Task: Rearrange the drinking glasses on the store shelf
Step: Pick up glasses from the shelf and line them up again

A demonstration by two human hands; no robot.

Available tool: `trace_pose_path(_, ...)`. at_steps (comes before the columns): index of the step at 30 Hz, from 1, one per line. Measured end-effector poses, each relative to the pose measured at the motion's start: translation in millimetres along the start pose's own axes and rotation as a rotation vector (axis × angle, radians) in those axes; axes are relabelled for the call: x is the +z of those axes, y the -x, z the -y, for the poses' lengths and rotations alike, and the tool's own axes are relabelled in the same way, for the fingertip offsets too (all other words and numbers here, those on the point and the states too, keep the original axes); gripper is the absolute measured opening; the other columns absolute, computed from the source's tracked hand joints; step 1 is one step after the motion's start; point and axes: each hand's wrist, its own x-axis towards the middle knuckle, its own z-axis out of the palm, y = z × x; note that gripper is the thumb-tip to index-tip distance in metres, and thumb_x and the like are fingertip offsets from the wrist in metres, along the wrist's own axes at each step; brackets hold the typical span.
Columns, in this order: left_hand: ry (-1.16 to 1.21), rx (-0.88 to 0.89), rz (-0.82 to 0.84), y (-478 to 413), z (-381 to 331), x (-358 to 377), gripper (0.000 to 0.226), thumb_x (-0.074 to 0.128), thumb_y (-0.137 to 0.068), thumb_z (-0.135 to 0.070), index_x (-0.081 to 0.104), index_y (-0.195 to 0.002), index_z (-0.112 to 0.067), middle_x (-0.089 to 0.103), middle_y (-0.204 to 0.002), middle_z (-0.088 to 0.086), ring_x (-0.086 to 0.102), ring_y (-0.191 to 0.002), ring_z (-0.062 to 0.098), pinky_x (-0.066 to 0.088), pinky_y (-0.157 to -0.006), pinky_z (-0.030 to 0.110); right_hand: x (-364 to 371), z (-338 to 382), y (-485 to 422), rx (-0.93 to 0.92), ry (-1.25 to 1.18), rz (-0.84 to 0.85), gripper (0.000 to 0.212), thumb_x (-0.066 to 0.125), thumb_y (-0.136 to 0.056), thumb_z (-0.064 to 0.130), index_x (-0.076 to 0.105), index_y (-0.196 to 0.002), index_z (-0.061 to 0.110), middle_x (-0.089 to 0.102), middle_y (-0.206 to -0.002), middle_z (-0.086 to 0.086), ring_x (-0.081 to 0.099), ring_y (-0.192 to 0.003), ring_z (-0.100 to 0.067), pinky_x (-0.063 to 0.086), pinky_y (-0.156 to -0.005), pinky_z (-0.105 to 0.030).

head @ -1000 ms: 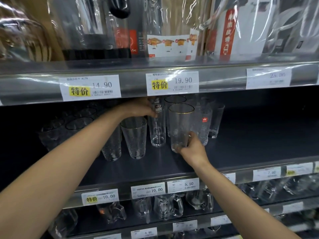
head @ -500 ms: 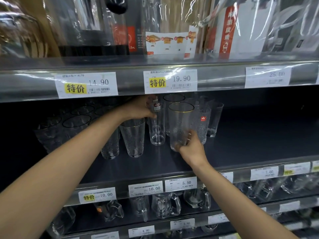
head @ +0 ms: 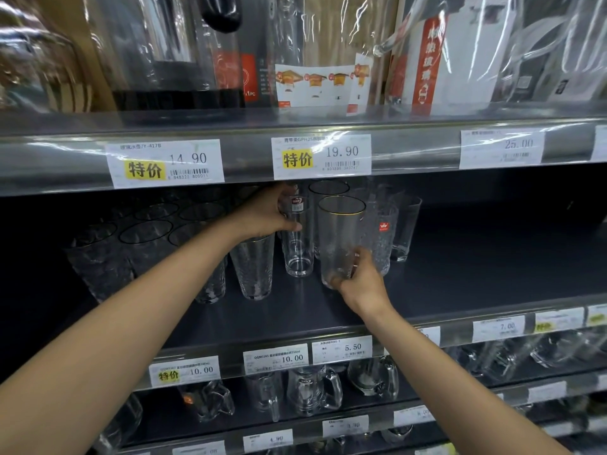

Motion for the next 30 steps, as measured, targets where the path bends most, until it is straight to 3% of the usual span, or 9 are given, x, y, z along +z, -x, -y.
trace_pose_path(3,-0.016,0.004,-0.022,2.7,-0.4,1.6,0.075,0.086,-0.075,-0.018,0.046,-0.138,-0.010,0.052,-0.122,0.000,0.051,-0.108,0.013,0.041,-0.088,0.022,1.2,1.0,0.4,-0.011,0.023,-0.007,0.068,0.077,-0.083,0.018,0.040,-0.140,0.018,0.058,-0.128,0.000,0.057,-0.117,-0.020,0.041,-0.088,-0.025)
trace_pose_path(7,-0.037,0.028,-0.004,4.3,0.6,-1.9,0.077,0.084,-0.075,-0.011,0.044,-0.141,-0.012,0.052,-0.139,0.005,0.050,-0.116,0.013,0.041,-0.095,0.022,-1.5,3.2,0.1,0.013,-0.013,0.017,0.066,0.075,-0.083,0.013,0.040,-0.139,0.018,0.060,-0.120,0.005,0.058,-0.110,-0.016,0.041,-0.087,-0.023)
trace_pose_path(12,-0.048,0.032,0.001,3.8,0.7,-2.8,0.074,0.081,-0.077,-0.005,0.045,-0.141,-0.012,0.053,-0.136,0.007,0.050,-0.115,0.013,0.035,-0.089,0.017,-1.3,2.8,-0.6,0.025,-0.007,0.025,0.061,0.074,-0.084,0.011,0.042,-0.135,0.020,0.061,-0.120,0.001,0.060,-0.107,-0.019,0.041,-0.079,-0.021)
trace_pose_path(15,-0.065,0.042,-0.017,2.5,0.0,0.4,0.076,0.084,-0.076,-0.014,0.045,-0.141,-0.013,0.053,-0.138,0.006,0.051,-0.107,0.012,0.037,-0.088,0.019,1.4,2.6,-2.2,0.004,0.047,-0.002,0.065,0.080,-0.079,0.020,0.044,-0.134,0.018,0.059,-0.124,-0.002,0.058,-0.113,-0.022,0.046,-0.090,-0.030)
trace_pose_path(17,-0.058,0.036,-0.018,2.2,0.0,2.8,0.078,0.085,-0.076,-0.019,0.043,-0.142,-0.014,0.051,-0.140,0.005,0.053,-0.112,0.016,0.039,-0.093,0.022,1.4,3.2,-2.6,0.007,0.053,0.003,0.068,0.080,-0.078,0.022,0.043,-0.136,0.018,0.059,-0.128,-0.003,0.057,-0.117,-0.022,0.046,-0.097,-0.032)
trace_pose_path(20,-0.046,0.044,0.005,2.9,-0.5,4.4,0.081,0.083,-0.076,-0.014,0.039,-0.144,-0.014,0.050,-0.139,0.005,0.050,-0.121,0.017,0.039,-0.098,0.023,-1.4,4.1,-1.7,0.019,0.033,0.029,0.063,0.073,-0.083,0.016,0.041,-0.137,0.019,0.060,-0.127,-0.001,0.058,-0.116,-0.021,0.043,-0.092,-0.026)
trace_pose_path(23,-0.030,0.045,0.004,2.5,-0.5,4.9,0.080,0.080,-0.077,-0.005,0.038,-0.145,-0.014,0.051,-0.129,0.001,0.050,-0.113,0.013,0.039,-0.094,0.022,-2.7,4.1,-0.8,0.012,0.033,0.031,0.063,0.073,-0.084,0.013,0.041,-0.138,0.019,0.062,-0.124,-0.001,0.059,-0.113,-0.020,0.041,-0.089,-0.024)
trace_pose_path(30,0.023,-0.012,-0.020,-1.9,6.6,8.5,0.083,0.088,-0.070,-0.014,0.042,-0.139,-0.016,0.059,-0.127,0.003,0.063,-0.106,0.019,0.050,-0.099,0.037,-1.0,2.0,-1.0,-0.014,0.021,0.020,0.066,0.077,-0.081,0.013,0.043,-0.137,0.018,0.063,-0.123,0.000,0.060,-0.113,-0.019,0.042,-0.089,-0.024)
